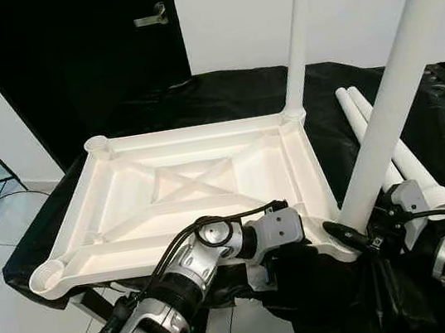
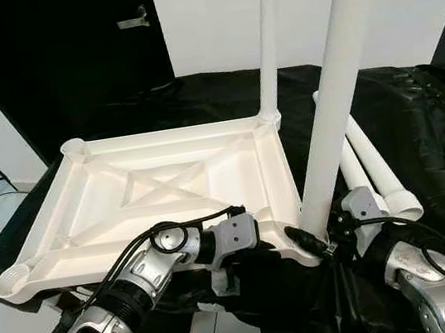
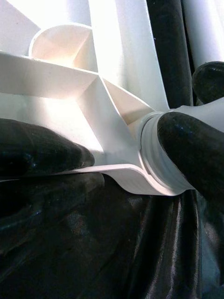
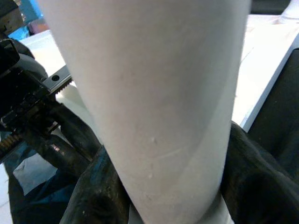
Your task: Building children table
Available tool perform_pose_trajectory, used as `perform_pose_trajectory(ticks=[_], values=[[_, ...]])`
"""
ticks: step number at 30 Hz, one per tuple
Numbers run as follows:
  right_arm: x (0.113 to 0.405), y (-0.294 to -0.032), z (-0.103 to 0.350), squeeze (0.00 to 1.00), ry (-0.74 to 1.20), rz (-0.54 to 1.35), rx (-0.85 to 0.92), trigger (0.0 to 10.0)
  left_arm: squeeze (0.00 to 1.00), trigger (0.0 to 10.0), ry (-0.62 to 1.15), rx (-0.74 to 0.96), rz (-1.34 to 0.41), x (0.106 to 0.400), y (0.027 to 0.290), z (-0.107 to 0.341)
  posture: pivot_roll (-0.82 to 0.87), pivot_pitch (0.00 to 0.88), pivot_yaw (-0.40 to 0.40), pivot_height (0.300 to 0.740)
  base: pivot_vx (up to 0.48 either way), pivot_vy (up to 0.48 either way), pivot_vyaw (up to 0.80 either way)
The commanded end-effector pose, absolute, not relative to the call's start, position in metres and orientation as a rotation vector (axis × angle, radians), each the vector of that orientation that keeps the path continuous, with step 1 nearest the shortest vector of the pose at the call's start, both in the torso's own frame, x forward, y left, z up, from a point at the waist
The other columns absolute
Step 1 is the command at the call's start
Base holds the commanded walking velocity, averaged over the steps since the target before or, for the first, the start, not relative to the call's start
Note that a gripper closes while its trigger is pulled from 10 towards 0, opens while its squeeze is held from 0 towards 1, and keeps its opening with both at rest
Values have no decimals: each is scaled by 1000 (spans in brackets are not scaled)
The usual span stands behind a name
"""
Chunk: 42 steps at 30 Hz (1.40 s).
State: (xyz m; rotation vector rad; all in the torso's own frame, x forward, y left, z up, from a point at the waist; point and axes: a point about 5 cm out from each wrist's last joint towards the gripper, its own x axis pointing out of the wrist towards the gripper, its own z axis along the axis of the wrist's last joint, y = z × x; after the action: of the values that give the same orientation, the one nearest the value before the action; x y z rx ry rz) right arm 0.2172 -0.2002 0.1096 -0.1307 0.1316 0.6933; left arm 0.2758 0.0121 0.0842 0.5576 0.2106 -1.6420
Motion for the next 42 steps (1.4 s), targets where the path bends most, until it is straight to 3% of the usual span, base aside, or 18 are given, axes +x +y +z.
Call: perform_pose_trajectory(ticks=[1, 4, 5, 11, 16, 17, 21, 22, 23, 29, 30, 31, 32, 34, 38, 41, 42], values=[[208, -180, 92, 0, 159, 666, -76, 0, 0, 10000, 517, 541, -1680, 252, 36, 33, 148, 0, -15, 740, 0, 0, 0], [212, -181, 94, 0, 89, 504, -70, 0, 0, 10000, 517, 540, -1679, 253, 36, 33, 152, 0, -18, 740, 0, 0, 0], [216, -186, 97, 0, 4, 266, -96, 0, 0, 10000, 516, 540, -1675, 253, 36, 33, 155, 0, -18, 740, 0, 0, 0], [219, -194, 99, 0, -47, 47, -109, 0, 0, 10000, 520, 539, -1674, 252, 37, 32, 158, 0, -18, 740, 0, 0, 0], [220, -196, 97, 0, -46, 15, -100, 0, 0, 10000, 518, 540, -1674, 252, 36, 32, 156, 0, -20, 740, 0, 0, 0], [220, -195, 97, 0, -45, 17, -100, 1843, 0, 10000, 517, 540, -1675, 253, 36, 32, 156, 0, -20, 740, 0, 0, 0], [221, -192, 96, 0, -32, 40, -95, 1843, 0, 10000, 516, 539, -1675, 253, 35, 32, 156, 0, -20, 740, 0, 0, 0], [221, -190, 94, 0, -23, 55, -98, 10000, 0, 10000, 516, 539, -1675, 252, 35, 32, 153, 0, -20, 740, 0, 0, 0], [221, -188, 93, 1000, -21, 82, -93, 10000, 0, 10000, 517, 538, -1676, 252, 35, 32, 152, 0, -19, 740, 0, 0, 0], [220, -187, 91, 1000, -1, 165, -98, 10000, 0, 10000, 519, 537, -1677, 252, 35, 32, 148, 0, -16, 740, 0, 0, 0], [220, -189, 91, 267, 5, 198, -112, 10000, 0, 10000, 519, 537, -1677, 252, 35, 32, 146, 0, -15, 740, 0, 0, 0], [220, -189, 91, 267, 5, 198, -112, 10000, 0, 10000, 519, 537, -1677, 252, 35, 32, 146, 0, -15, 740, 0, 0, 0], [222, -197, 92, 0, 2, 233, -137, 10000, 0, 10000, 519, 538, -1678, 252, 35, 32, 144, 0, -14, 740, 0, 0, 0], [225, -207, 94, 0, 9, 328, -151, 10000, 0, 10000, 518, 539, -1679, 252, 35, 32, 141, 0, -13, 740, 0, 0, 0], [225, -208, 94, 0, 19, 374, -145, 10000, 0, 10000, 518, 540, -1680, 252, 35, 32, 140, 0, -13, 740, 0, 0, 0], [221, -202, 92, 0, 50, 519, -136, 10000, 0, 10000, 516, 541, -1679, 253, 35, 32, 148, 0, -16, 740, 0, 0, 0], [219, -199, 90, 0, 62, 581, -147, 8667, 0, 10000, 515, 540, -1678, 253, 35, 33, 150, 0, -16, 740, 0, 0, 0]])
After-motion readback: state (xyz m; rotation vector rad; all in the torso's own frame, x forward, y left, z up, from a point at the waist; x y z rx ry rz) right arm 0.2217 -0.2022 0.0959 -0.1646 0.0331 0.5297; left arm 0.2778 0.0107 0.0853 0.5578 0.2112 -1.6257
